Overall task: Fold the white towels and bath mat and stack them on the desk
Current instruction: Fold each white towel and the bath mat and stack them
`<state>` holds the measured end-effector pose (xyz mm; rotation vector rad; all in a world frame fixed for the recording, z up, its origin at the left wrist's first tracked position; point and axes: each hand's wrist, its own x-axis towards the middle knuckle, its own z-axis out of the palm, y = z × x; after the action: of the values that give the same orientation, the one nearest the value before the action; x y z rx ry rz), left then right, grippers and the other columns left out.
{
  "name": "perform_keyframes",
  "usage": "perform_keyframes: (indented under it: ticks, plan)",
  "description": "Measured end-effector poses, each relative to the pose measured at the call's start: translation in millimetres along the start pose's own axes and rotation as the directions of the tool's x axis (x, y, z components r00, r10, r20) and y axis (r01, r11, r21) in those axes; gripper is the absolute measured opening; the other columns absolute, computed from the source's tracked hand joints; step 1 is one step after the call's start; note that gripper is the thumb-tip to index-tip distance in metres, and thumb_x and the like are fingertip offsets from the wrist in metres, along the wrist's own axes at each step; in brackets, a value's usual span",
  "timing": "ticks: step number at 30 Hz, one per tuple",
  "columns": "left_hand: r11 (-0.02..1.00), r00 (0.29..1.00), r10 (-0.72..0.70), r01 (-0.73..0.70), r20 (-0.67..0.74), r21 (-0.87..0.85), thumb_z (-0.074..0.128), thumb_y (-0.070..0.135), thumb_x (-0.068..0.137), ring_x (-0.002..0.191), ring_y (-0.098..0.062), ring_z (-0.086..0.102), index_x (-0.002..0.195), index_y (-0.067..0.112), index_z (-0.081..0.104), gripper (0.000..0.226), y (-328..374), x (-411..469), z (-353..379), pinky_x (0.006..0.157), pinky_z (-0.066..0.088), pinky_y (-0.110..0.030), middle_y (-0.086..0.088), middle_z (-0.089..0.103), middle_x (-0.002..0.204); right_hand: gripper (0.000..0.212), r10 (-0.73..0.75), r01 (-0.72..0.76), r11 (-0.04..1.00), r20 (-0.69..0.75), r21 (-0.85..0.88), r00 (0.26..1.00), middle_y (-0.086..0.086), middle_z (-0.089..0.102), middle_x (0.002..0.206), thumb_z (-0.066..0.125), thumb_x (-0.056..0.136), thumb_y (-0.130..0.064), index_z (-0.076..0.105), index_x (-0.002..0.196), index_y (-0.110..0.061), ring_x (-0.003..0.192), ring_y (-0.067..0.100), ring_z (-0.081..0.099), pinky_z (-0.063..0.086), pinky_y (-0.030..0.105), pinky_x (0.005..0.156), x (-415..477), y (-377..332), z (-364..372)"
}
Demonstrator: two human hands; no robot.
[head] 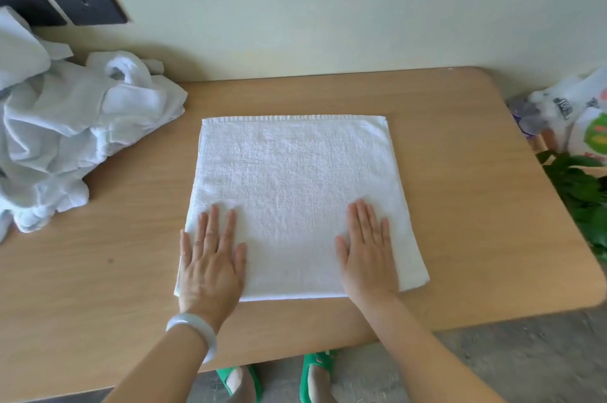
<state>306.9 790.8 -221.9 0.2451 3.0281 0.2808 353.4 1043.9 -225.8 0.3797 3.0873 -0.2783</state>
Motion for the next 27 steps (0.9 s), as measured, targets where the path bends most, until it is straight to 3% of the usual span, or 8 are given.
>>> perform_keyframes:
  ticks: [6, 9, 12, 15, 19, 22, 24, 27]
  plan:
    - [0.986, 0.992, -0.124, 0.124, 0.004, -0.109, 0.008, 0.052, 0.097, 0.15, -0.013, -0.007, 0.155, 0.028, -0.001, 0.064, -0.4, -7.0, -2.4, 0.122, -0.005, -0.039, 0.003, -0.005, 0.163, 0.067, 0.165, -0.167, 0.985, 0.032, 0.039, 0.986, 0.005, 0.014, 0.16, 0.019, 0.097, -0.044, 0.017, 0.153, -0.008, 0.148, 0.019, 0.015, 0.004, 0.043, 0.12, -22.5, 45.6, -9.1]
    - [0.964, 0.985, -0.152, 0.166, 0.081, -0.208, 0.022, 0.051, 0.1, 0.149, -0.012, -0.011, 0.155, 0.022, -0.005, 0.068, -5.7, -4.6, -14.0, 0.122, -0.006, -0.035, 0.004, -0.009, 0.163, 0.064, 0.209, -0.218, 0.93, 0.062, 0.296, 0.976, 0.001, 0.011, 0.161, 0.027, 0.099, -0.042, 0.014, 0.154, -0.011, 0.147, 0.016, 0.012, 0.006, 0.037, 0.121, -22.6, 53.3, -25.3]
    - [0.874, 0.934, -0.339, 0.358, 0.116, -0.329, 0.056, 0.029, 0.094, 0.142, -0.027, 0.023, 0.148, 0.011, 0.033, 0.061, -26.5, -12.3, -36.9, 0.118, 0.017, -0.041, -0.011, 0.034, 0.152, 0.042, 0.424, -0.445, 0.705, 0.174, 0.552, 0.889, 0.001, 0.043, 0.139, 0.052, 0.097, -0.022, 0.047, 0.137, -0.012, 0.131, 0.021, 0.04, 0.035, 0.036, 0.109, -39.7, 82.2, -53.5]
    - [0.772, 0.862, -0.47, 0.506, 0.192, -0.385, 0.068, 0.016, 0.087, 0.108, -0.036, 0.051, 0.109, 0.009, 0.063, 0.025, -40.4, -28.4, -54.4, 0.096, 0.04, -0.047, -0.011, 0.059, 0.102, 0.009, 0.47, -0.574, 0.601, 0.336, 0.556, 0.816, 0.003, 0.061, 0.101, 0.064, 0.089, -0.018, 0.065, 0.097, -0.014, 0.094, 0.02, 0.059, 0.045, 0.03, 0.076, -53.6, 101.1, -63.6]
    - [0.551, 0.797, -0.454, 0.602, 0.398, -0.577, 0.069, 0.008, 0.087, 0.072, -0.035, 0.065, 0.087, 0.008, 0.063, 0.006, -47.3, -36.0, -59.0, 0.078, 0.052, -0.05, -0.013, 0.069, 0.075, 0.009, 0.448, -0.671, 0.374, 0.509, 0.64, 0.735, 0.003, 0.06, 0.074, 0.068, 0.087, -0.013, 0.063, 0.085, -0.005, 0.061, 0.017, 0.051, 0.041, 0.028, 0.052, -51.6, 102.7, -69.6]
    - [0.46, 0.761, -0.417, 0.648, 0.497, -0.607, 0.066, 0.005, 0.089, 0.061, -0.027, 0.059, 0.085, -0.003, 0.064, 0.01, -53.5, -28.6, -61.3, 0.062, 0.057, -0.036, -0.014, 0.066, 0.064, 0.013, 0.423, -0.678, 0.376, 0.534, 0.632, 0.732, 0.007, 0.062, 0.073, 0.067, 0.088, -0.013, 0.061, 0.083, -0.003, 0.056, 0.018, 0.055, 0.041, 0.027, 0.047, -46.9, 102.5, -74.7]
    - [0.37, 0.73, -0.41, 0.682, 0.547, -0.631, 0.066, 0.004, 0.089, 0.062, -0.028, 0.06, 0.085, -0.008, 0.065, 0.013, -52.7, -25.4, -64.5, 0.05, 0.057, -0.025, -0.021, 0.068, 0.069, 0.013, 0.399, -0.689, 0.379, 0.562, 0.618, 0.724, 0.013, 0.067, 0.075, 0.065, 0.09, -0.013, 0.061, 0.083, -0.002, 0.058, 0.02, 0.061, 0.045, 0.027, 0.05, -43.3, 103.3, -78.7]
    - [0.292, 0.71, -0.472, 0.685, 0.523, -0.667, 0.069, 0.002, 0.085, 0.068, -0.032, 0.066, 0.083, -0.01, 0.067, 0.013, -58.5, -26.3, -58.5, 0.069, 0.061, -0.033, -0.021, 0.071, 0.069, 0.013, 0.392, -0.69, 0.307, 0.574, 0.655, 0.719, 0.022, 0.07, 0.077, 0.062, 0.091, -0.005, 0.06, 0.082, 0.004, 0.065, 0.024, 0.067, 0.054, 0.028, 0.057, -42.3, 106.2, -79.3]
